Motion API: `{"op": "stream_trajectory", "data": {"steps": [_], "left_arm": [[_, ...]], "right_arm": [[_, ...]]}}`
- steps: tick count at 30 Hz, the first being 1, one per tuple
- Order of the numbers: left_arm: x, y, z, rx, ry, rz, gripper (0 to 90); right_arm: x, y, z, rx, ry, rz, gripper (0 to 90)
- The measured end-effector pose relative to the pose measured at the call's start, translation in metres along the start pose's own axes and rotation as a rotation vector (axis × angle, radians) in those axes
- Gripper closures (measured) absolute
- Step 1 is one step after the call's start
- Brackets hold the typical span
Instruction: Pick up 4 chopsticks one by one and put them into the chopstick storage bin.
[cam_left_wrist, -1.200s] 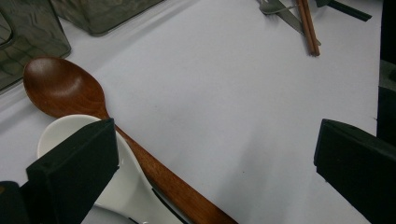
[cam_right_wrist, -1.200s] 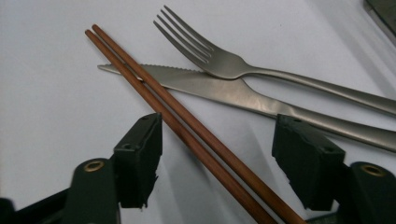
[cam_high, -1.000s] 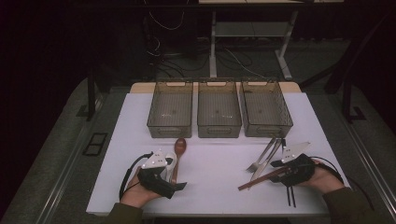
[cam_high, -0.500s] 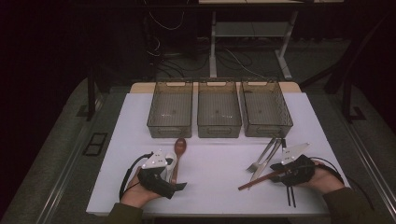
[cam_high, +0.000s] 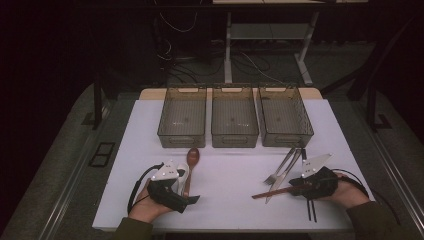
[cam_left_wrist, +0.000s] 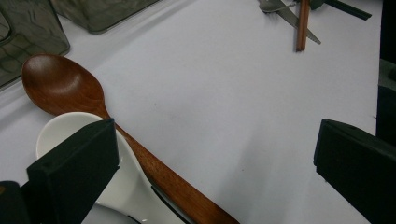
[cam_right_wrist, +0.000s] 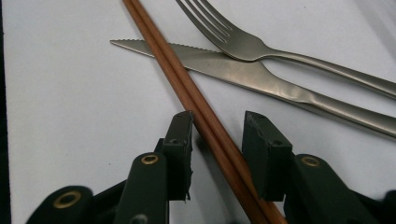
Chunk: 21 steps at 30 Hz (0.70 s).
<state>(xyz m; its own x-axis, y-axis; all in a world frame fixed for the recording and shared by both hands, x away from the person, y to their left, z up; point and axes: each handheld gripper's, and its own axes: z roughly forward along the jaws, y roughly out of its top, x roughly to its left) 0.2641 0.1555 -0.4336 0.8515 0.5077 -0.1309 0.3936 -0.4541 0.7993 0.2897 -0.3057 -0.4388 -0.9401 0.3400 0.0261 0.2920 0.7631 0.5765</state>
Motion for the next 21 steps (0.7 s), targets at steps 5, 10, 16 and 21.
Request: {"op": "stream_trajectory", "data": {"steps": [5, 10, 16, 21], "left_arm": [[-0.0002, 0.0, 0.0005, 0.005, -0.001, 0.002, 0.0], [0.0001, -0.0001, 0.0, 0.001, -0.002, -0.001, 0.0], [0.0, -0.0001, 0.0001, 0.001, -0.004, -0.001, 0.0], [0.0, -0.0001, 0.0001, 0.001, -0.004, -0.001, 0.0]], "right_arm": [[0.0012, 0.0004, -0.0005, 0.006, 0.009, 0.004, 66.2], [0.0015, 0.0004, -0.0006, 0.005, 0.015, 0.003, 69.9], [0.0019, 0.0004, -0.0008, 0.007, 0.021, 0.002, 71.8], [0.0029, 0.001, -0.001, 0.013, 0.028, 0.0, 73.7]]}}
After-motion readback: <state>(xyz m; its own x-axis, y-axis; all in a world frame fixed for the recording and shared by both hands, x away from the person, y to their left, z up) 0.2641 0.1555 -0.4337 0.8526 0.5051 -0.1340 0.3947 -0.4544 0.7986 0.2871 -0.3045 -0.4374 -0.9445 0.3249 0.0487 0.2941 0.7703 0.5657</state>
